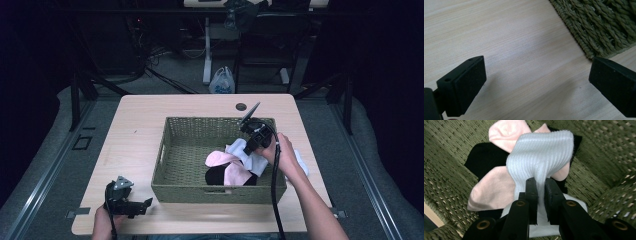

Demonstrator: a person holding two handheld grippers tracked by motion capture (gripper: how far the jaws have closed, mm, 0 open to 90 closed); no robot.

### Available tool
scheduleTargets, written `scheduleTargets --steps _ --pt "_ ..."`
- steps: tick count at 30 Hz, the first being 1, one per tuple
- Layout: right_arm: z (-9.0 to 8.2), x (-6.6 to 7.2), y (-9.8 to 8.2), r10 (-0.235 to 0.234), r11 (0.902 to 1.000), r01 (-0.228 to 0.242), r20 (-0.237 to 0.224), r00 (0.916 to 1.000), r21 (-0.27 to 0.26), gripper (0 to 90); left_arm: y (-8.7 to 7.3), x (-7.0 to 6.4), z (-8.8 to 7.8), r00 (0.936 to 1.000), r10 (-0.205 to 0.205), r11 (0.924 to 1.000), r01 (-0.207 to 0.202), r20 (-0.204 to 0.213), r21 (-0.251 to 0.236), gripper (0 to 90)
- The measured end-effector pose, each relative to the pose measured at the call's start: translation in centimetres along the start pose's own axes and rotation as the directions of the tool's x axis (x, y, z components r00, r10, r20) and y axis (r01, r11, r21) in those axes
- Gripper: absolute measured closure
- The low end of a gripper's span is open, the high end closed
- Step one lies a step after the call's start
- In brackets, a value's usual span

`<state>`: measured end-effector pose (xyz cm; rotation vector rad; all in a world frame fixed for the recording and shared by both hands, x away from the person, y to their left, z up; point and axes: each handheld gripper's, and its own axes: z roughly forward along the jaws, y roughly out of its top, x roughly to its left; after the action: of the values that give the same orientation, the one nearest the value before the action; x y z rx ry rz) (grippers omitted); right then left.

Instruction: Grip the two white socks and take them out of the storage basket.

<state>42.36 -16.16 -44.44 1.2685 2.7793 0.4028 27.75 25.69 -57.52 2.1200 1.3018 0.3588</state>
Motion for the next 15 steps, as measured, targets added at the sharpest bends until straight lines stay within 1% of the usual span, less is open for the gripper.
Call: scheduleTargets --steps 2,3,4,7,9,10,11,13,15 --pt "-0.4 0.0 0.1 0.002 1.0 -0.002 0.0 1.0 -0.002 82.4 0.0 0.0 0.0 1.0 0.004 1.0 -0.004 0.001 0.001 1.3" --pt "-0.6 0.1 0.2 0.004 0.9999 -0.004 0.004 1.0 -0.014 82.4 0.0 0.0 0.0 1.0 0.0 1.0 0.0 0.0 0.0 1.3" --pt "-0.9 0.0 0.3 -0.004 0.9999 0.004 0.006 1.0 -0.01 82.4 0.0 0.0 0.0 1.0 0.001 1.0 -0.001 0.001 0.0 1.4" --pt "-1.6 0.2 0.6 -0.003 0.9998 0.003 0.017 0.9998 -0.022 82.3 0.0 0.0 0.0 1.0 0.002 1.0 -0.002 0.001 0.001 1.3" --pt "-2.1 0.2 0.8 0.0 0.9995 0.001 0.015 0.9999 -0.03 82.4 0.0 0.0 0.0 1.0 0.0 1.0 0.0 0.0 -0.001 1.3" --pt "-2.2 0.2 0.8 0.0 0.9994 0.0 0.01 0.9999 -0.036 82.3 0.0 0.0 0.0 1.0 0.001 1.0 -0.001 0.0 0.0 1.3" --pt "-2.3 0.2 0.9 0.0 0.9996 0.0 0.021 0.9998 -0.029 82.4 0.0 0.0 0.0 1.0 0.003 1.0 -0.003 0.001 0.0 1.3" --pt "-2.6 0.2 1.0 -0.009 0.9995 0.01 0.024 0.9997 -0.029 82.4 0.0 0.0 0.0 1.0 0.001 1.0 -0.001 0.001 -0.001 1.3" --pt "-2.8 0.2 1.2 -0.006 0.9992 0.007 0.019 0.9998 -0.039 82.4 0.0 0.0 0.0 1.0 -0.005 1.0 0.005 -0.001 -0.001 1.3"
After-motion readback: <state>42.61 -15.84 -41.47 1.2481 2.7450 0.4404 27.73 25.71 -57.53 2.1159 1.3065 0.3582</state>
